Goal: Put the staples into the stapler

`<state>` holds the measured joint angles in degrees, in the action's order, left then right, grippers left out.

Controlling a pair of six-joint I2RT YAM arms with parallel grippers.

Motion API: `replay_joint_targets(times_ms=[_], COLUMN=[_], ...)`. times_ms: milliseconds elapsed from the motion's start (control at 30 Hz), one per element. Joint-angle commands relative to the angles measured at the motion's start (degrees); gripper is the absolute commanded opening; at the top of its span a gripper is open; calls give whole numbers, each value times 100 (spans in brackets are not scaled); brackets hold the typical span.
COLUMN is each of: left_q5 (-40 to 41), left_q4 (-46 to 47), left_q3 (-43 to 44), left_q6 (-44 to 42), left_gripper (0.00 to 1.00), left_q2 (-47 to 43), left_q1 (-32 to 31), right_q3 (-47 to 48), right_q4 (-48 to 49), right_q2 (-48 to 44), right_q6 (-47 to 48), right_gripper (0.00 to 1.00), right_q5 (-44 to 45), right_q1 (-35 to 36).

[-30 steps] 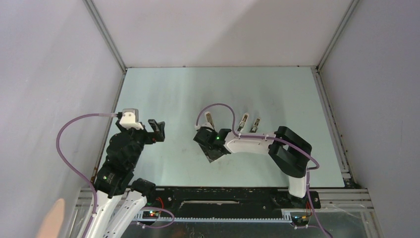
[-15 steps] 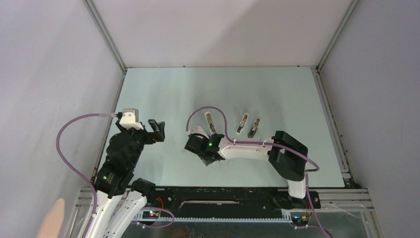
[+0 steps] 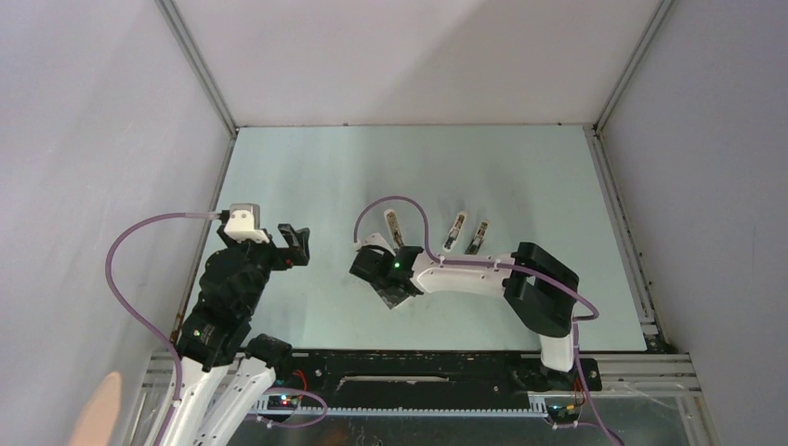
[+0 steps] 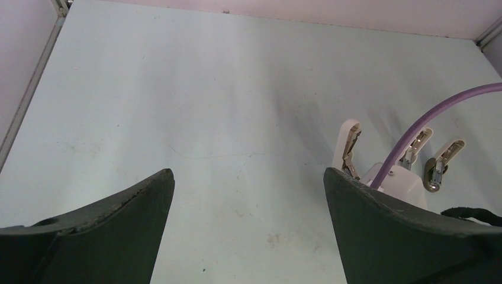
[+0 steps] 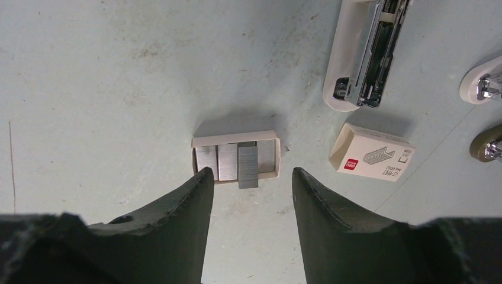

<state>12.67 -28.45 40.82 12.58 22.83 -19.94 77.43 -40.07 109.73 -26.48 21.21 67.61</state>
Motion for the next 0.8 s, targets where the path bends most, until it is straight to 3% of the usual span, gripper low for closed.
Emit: replay_joint_targets(times_ms=[0,300,767], left_q5=[-98,-85,-119], left_q4=[120,111,114], left_q3=[-21,-22,-12], left_q6=[34,25,17], left_gripper=[100,100,100], left_q2=[-15,-7,12], left_q1=[52,52,52], right_q3=[124,20,19], right_q4=[89,297,109], right_q2=[-217,-279,-32], right_q6=[58,211,251], right_gripper=[52,39,38], right_q5=[-203,-942,-1339], right_q1=[-139,-498,-588])
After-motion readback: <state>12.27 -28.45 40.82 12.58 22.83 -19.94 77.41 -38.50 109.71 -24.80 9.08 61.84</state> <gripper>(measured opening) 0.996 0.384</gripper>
